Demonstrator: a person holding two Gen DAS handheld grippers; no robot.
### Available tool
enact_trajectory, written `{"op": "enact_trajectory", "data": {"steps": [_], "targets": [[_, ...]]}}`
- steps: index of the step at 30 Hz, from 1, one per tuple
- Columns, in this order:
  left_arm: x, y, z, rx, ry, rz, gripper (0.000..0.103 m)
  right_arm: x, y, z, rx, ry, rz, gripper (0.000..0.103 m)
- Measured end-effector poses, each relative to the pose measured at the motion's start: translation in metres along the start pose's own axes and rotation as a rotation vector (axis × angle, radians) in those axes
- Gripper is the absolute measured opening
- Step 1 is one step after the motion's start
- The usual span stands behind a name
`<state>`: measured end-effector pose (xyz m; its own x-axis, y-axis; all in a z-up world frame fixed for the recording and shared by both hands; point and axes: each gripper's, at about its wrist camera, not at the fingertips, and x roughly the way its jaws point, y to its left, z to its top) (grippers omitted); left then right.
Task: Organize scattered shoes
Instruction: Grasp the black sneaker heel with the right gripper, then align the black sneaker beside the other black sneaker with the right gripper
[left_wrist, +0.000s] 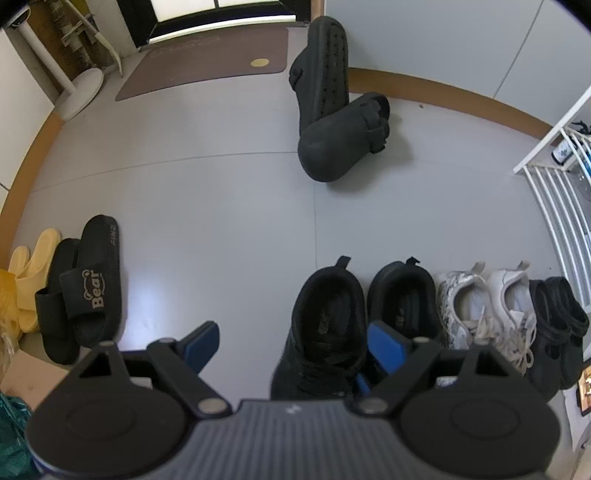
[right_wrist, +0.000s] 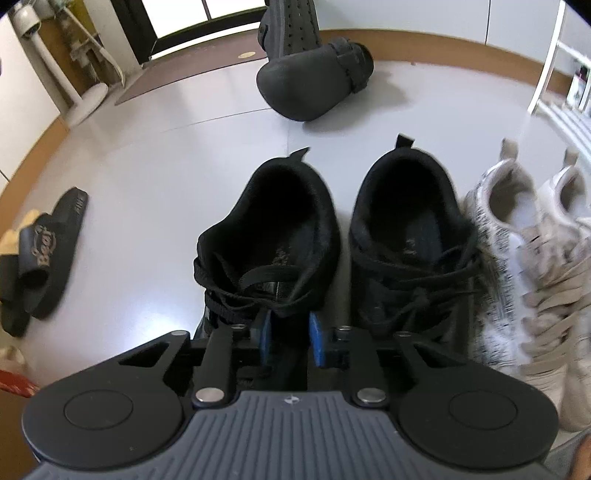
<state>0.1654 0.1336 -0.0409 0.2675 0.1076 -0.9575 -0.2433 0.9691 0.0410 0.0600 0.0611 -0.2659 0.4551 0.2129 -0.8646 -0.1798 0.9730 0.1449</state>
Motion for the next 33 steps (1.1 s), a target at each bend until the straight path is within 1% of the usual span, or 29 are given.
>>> {"op": "enact_trajectory", "data": {"steps": [1,3,8,11,12,13,14,15,17,19,20,21,22,24,26,28,30,31,32,33], "targets": [[0.000,-0.001,0.000,0.003,-0.001,-0.002,0.089,-0.001,-0.002,-0.001,-0.003,-0.009,-0.003,0.018],[-0.001,-0.005,0.000,0.010,-0.002,-0.006,0.089,0.003,-0.008,-0.002,0.008,-0.016,0.031,0.018],[0.001,-0.010,0.000,0.018,0.000,-0.008,0.089,0.001,-0.009,-0.001,0.026,-0.016,0.052,0.019],[-0.001,-0.011,0.000,0.026,-0.004,-0.008,0.089,-0.003,-0.014,0.001,0.078,-0.015,0.070,0.024],[-0.002,-0.011,0.000,0.026,-0.007,-0.006,0.089,-0.005,-0.016,0.003,0.095,-0.018,0.072,0.034],[-0.002,-0.011,0.000,0.025,-0.008,-0.003,0.089,-0.006,-0.016,0.004,0.100,-0.021,0.073,0.049],[-0.001,-0.011,-0.001,0.023,-0.007,-0.002,0.089,-0.008,-0.015,0.005,0.099,-0.031,0.082,0.055],[-0.001,-0.011,-0.001,0.023,-0.005,-0.001,0.089,-0.010,-0.014,0.006,0.096,-0.040,0.090,0.057],[0.000,-0.012,-0.001,0.024,-0.002,0.000,0.089,-0.009,-0.010,0.004,0.073,-0.039,0.107,0.059],[-0.001,-0.014,-0.001,0.030,-0.002,-0.002,0.089,-0.005,-0.006,-0.002,0.060,-0.015,0.123,0.065],[-0.001,-0.015,-0.001,0.031,-0.002,-0.003,0.089,-0.002,-0.004,-0.005,0.056,-0.003,0.126,0.066],[-0.001,-0.015,-0.001,0.033,-0.002,-0.006,0.089,0.005,-0.001,-0.009,0.043,0.028,0.118,0.069],[-0.002,-0.016,-0.001,0.035,-0.003,-0.008,0.089,0.012,0.002,-0.013,0.030,0.057,0.110,0.069],[-0.001,-0.015,-0.002,0.039,-0.003,-0.006,0.089,0.022,0.008,-0.018,-0.001,0.087,0.087,0.069],[-0.001,-0.014,-0.002,0.038,0.000,-0.003,0.089,0.027,0.014,-0.018,-0.032,0.082,0.082,0.067],[0.000,-0.012,-0.002,0.029,0.001,-0.001,0.089,0.029,0.015,-0.013,-0.026,0.080,0.072,0.057],[0.000,-0.012,-0.001,0.029,-0.002,-0.001,0.089,0.031,0.014,-0.004,0.000,0.084,0.055,0.052],[-0.001,-0.013,-0.001,0.031,-0.003,-0.001,0.089,0.031,0.014,-0.003,-0.001,0.085,0.053,0.048],[-0.001,-0.013,-0.001,0.031,-0.002,-0.003,0.089,0.032,0.013,-0.002,-0.002,0.087,0.046,0.041],[-0.001,-0.014,-0.001,0.033,-0.002,-0.006,0.089,0.032,0.012,-0.002,-0.002,0.089,0.035,0.036]]}}
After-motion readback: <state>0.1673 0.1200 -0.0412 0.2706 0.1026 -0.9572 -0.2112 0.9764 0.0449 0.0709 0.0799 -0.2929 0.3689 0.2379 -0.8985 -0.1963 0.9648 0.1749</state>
